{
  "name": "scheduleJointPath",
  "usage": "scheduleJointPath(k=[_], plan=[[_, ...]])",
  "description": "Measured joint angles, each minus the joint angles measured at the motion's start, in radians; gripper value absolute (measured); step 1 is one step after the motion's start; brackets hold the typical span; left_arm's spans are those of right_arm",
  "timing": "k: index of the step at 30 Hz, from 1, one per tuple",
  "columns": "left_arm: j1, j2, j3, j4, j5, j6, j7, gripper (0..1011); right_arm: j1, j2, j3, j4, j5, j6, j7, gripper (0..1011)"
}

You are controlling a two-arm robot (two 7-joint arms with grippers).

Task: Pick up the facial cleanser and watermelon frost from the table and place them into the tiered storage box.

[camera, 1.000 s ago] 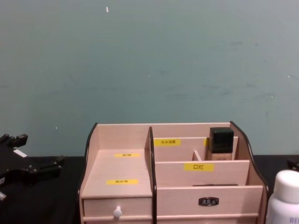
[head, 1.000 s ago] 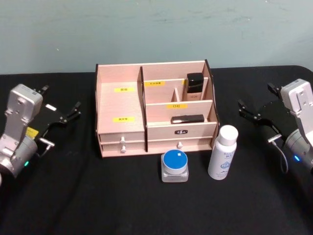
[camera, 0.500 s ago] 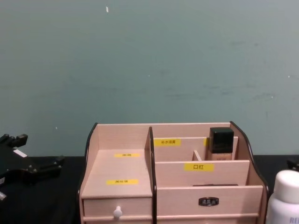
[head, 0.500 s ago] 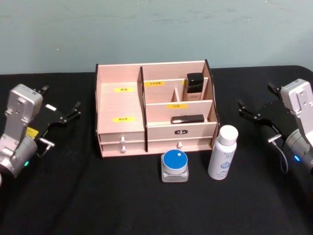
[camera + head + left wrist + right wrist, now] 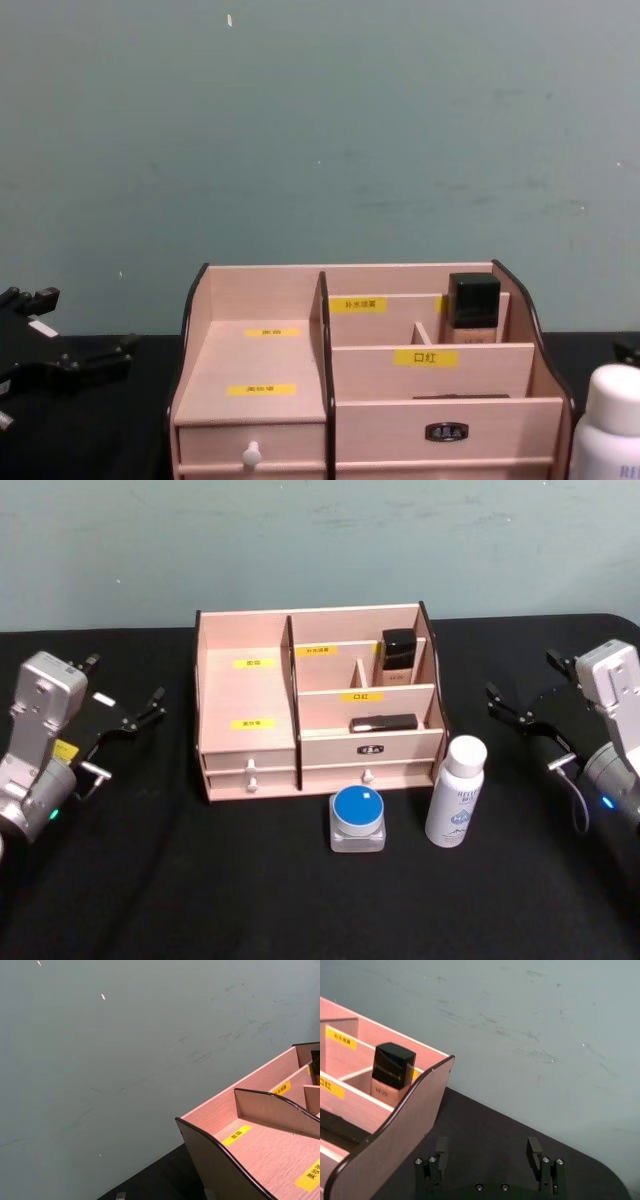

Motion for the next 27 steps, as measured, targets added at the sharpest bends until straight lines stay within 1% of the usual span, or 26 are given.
scheduleJointPath(k=[1, 4, 5, 7, 8, 10, 11, 13, 14, 16, 17, 20, 21, 22, 23, 26, 27], plan=[[0.000, 0.000, 0.000, 0.000, 0.000, 0.000, 0.000, 1010, -0.002, -0.002, 0.010, 0.000, 0.018, 0.000, 0.019, 1003], [0.000, 0.000, 0.000, 0.000, 0.000, 0.000, 0.000, 1010, -0.012, -0.002, 0.029, -0.009, 0.050, 0.000, 0.046, 1003], [0.000, 0.000, 0.000, 0.000, 0.000, 0.000, 0.000, 1010, -0.020, 0.000, 0.041, -0.019, 0.071, -0.005, 0.067, 1002], [0.000, 0.000, 0.000, 0.000, 0.000, 0.000, 0.000, 1010, -0.031, 0.007, 0.055, -0.040, 0.086, -0.014, 0.084, 1003], [0.000, 0.000, 0.000, 0.000, 0.000, 0.000, 0.000, 1010, -0.044, 0.016, 0.067, -0.063, 0.097, -0.022, 0.100, 1002], [0.000, 0.000, 0.000, 0.000, 0.000, 0.000, 0.000, 1010, -0.059, 0.028, 0.078, -0.095, 0.106, -0.029, 0.112, 1002], [0.000, 0.000, 0.000, 0.000, 0.000, 0.000, 0.000, 1010, -0.076, 0.041, 0.091, -0.131, 0.114, -0.037, 0.124, 1002], [0.000, 0.000, 0.000, 0.000, 0.000, 0.000, 0.000, 1010, -0.095, 0.054, 0.104, -0.168, 0.123, -0.042, 0.136, 1003], [0.000, 0.000, 0.000, 0.000, 0.000, 0.000, 0.000, 1010, -0.116, 0.067, 0.116, -0.209, 0.134, -0.044, 0.147, 1003], [0.000, 0.000, 0.000, 0.000, 0.000, 0.000, 0.000, 1010, -0.136, 0.080, 0.127, -0.248, 0.145, -0.044, 0.159, 1002], [0.000, 0.000, 0.000, 0.000, 0.000, 0.000, 0.000, 1010, -0.155, 0.091, 0.138, -0.282, 0.155, -0.043, 0.170, 1003], [0.000, 0.000, 0.000, 0.000, 0.000, 0.000, 0.000, 1009, -0.187, 0.108, 0.153, -0.335, 0.175, -0.038, 0.188, 1003], [0.000, 0.000, 0.000, 0.000, 0.000, 0.000, 0.000, 1010, -0.209, 0.118, 0.163, -0.368, 0.189, -0.033, 0.200, 1003], [0.000, 0.000, 0.000, 0.000, 0.000, 0.000, 0.000, 1009, -0.219, 0.122, 0.167, -0.383, 0.195, -0.031, 0.206, 1003], [0.000, 0.000, 0.000, 0.000, 0.000, 0.000, 0.000, 1010, -0.240, 0.130, 0.176, -0.411, 0.207, -0.024, 0.215, 1003], [0.000, 0.000, 0.000, 0.000, 0.000, 0.000, 0.000, 1010, -0.273, 0.144, 0.189, -0.455, 0.226, -0.008, 0.227, 1002], [0.000, 0.000, 0.000, 0.000, 0.000, 0.000, 0.000, 1010, -0.296, 0.154, 0.196, -0.483, 0.239, 0.009, 0.234, 1002]])
